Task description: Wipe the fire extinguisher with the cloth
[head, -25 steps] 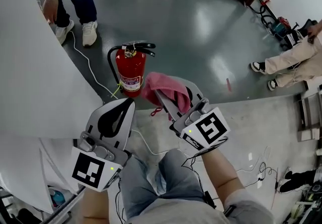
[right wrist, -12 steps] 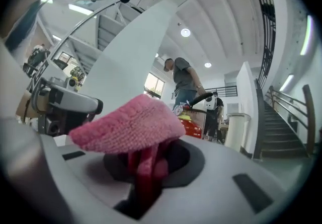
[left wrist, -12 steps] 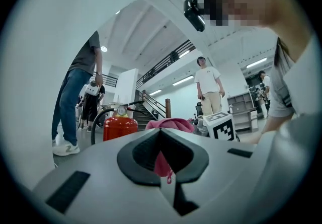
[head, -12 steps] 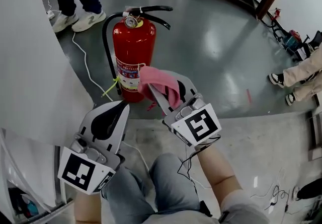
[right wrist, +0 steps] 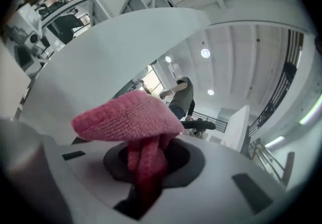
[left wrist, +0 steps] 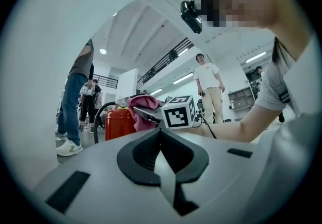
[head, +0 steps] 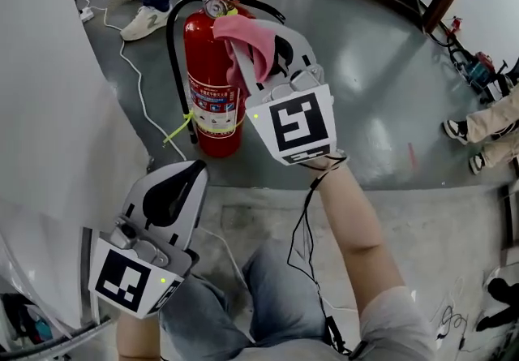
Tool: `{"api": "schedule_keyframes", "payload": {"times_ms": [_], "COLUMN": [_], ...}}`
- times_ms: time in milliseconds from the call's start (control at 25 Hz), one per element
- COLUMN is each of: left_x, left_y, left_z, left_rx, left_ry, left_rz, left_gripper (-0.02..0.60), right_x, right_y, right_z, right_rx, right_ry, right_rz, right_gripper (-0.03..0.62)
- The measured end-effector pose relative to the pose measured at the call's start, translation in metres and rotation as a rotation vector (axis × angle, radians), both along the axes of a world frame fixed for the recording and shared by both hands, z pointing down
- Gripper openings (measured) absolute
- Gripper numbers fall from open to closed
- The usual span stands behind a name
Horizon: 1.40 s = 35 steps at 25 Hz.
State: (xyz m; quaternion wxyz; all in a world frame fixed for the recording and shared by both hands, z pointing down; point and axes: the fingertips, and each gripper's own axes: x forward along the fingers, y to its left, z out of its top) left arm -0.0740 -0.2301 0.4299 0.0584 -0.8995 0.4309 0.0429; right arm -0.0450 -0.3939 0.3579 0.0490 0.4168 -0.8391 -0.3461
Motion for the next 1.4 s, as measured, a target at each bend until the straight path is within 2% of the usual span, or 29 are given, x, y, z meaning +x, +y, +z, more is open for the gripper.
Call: {"api": "schedule_keyframes", "payload": {"times_ms": [200, 280, 400, 720, 840, 960, 1120, 1200, 1280, 1400], "left_x": [-0.004, -0.005, -0.007, -0.010, -0.012, -0.015, -0.017, -0.014, -0.010, -0.006], "left_y": [-0.004, -0.004, -0.003, 0.009, 0.014, 0.019, 0.017, 0.017, 0.016, 0.018], "left_z": [0.005, 0.006, 0.008, 0.023, 0.028, 0.027, 0.021, 0.019, 0.016, 0.014], "left_rx": [-0.006, -0.007, -0.006, -0.014, -0.021, -0.021, -0.004, 0.005, 0.012, 0.015], "left_ry": [-0.004, -0.006, -0.024, -0.031, -0.032, -0.038, -0.021, -0.020, -0.026, -0.035], "left_rz": [-0.013, -0.014, -0.019, -0.015, -0.011, -0.009, -0.014, -0.009, -0.001, 0.006], "left_gripper": [0.005, 0.005, 0.005, 0.005, 0.005, 0.005, 0.005, 0.005, 0.005, 0.005], "right_x": [-0.001, 0.000, -0.003, -0.019, -0.021, -0.018, -0.015, -0.011, -0.008, 0.004], "right_y": [0.007, 0.012, 0.016, 0.017, 0.016, 0.015, 0.016, 0.015, 0.015, 0.012], "right_z": [0.008, 0.019, 0.062, 0.220, 0.246, 0.205, 0.106, 0.063, 0.035, 0.009], "right_rx": [0.080, 0.094, 0.053, -0.106, -0.118, -0.075, 0.087, 0.118, 0.143, 0.191], "right_ry": [-0.028, -0.005, 0.076, 0.373, 0.467, 0.400, 0.322, 0.269, 0.250, 0.207], "right_rz": [-0.013, 0.001, 0.020, 0.054, 0.085, 0.119, 0.158, 0.152, 0.152, 0.219], "right_gripper": [0.063, 0.063, 0.064, 0.064, 0.064, 0.066, 0.067, 0.067, 0.080, 0.072]}}
